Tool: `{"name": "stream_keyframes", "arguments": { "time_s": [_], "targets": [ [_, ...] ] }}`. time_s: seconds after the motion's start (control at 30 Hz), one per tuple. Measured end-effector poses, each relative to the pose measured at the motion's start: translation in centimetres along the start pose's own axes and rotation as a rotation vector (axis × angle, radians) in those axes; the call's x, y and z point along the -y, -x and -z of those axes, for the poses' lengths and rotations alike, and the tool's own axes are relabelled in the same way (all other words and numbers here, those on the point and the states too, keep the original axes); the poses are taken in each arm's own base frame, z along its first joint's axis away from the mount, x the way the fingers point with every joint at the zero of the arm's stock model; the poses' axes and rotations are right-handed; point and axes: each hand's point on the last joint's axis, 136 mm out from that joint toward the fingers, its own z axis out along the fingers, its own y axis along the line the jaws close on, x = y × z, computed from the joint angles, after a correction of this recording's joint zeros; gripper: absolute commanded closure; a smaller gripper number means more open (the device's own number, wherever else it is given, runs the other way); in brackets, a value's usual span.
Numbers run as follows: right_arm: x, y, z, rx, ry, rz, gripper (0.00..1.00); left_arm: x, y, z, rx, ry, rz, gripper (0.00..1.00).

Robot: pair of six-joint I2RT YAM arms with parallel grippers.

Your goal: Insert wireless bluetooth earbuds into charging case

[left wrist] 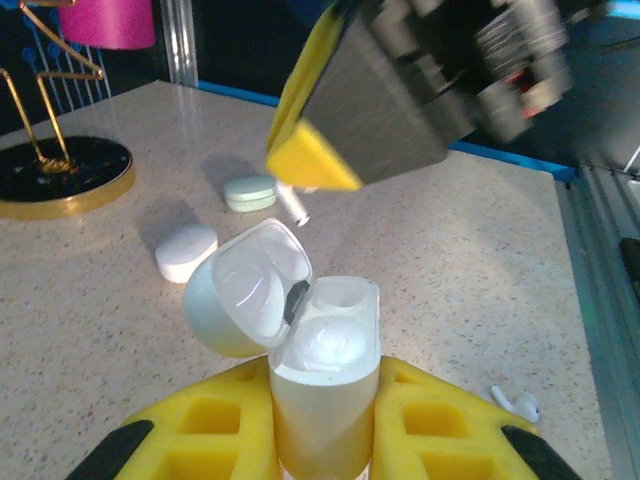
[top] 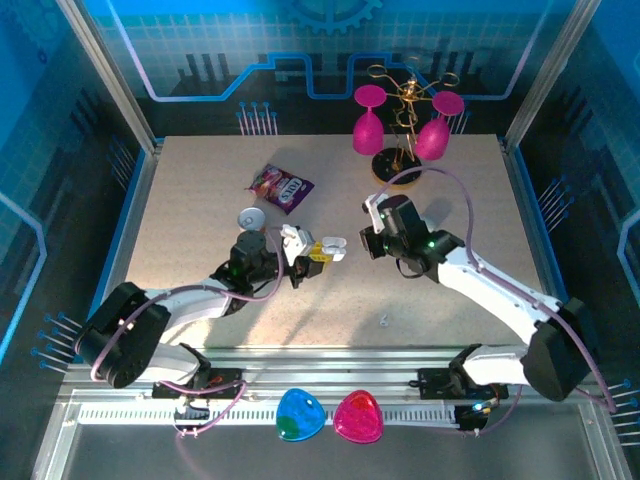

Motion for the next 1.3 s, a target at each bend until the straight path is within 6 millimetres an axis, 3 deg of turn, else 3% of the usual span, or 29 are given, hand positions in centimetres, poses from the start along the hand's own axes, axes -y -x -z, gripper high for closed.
{"name": "stream_keyframes", "arguments": {
  "time_s": [0.23,0.53,1.3],
  "targets": [
    [-2.4,1.8,2.3,0.134,0.045,0.091,0.81,-1.1,-0.5,-1.1,-0.021,0.026,0.046,0.82],
    [-5.9,3.5,3.3,0.233,0.113,0.182,0.82,-1.4,-0.4,-1.5,-0.020,0.026,0.073,0.82],
    [-7.8,2.8,-0.1,0.207,0.147,0.211,0.82,-1.3,0.2,-1.6,-0.007,0.014,0.091,0.82]
  ]
}}
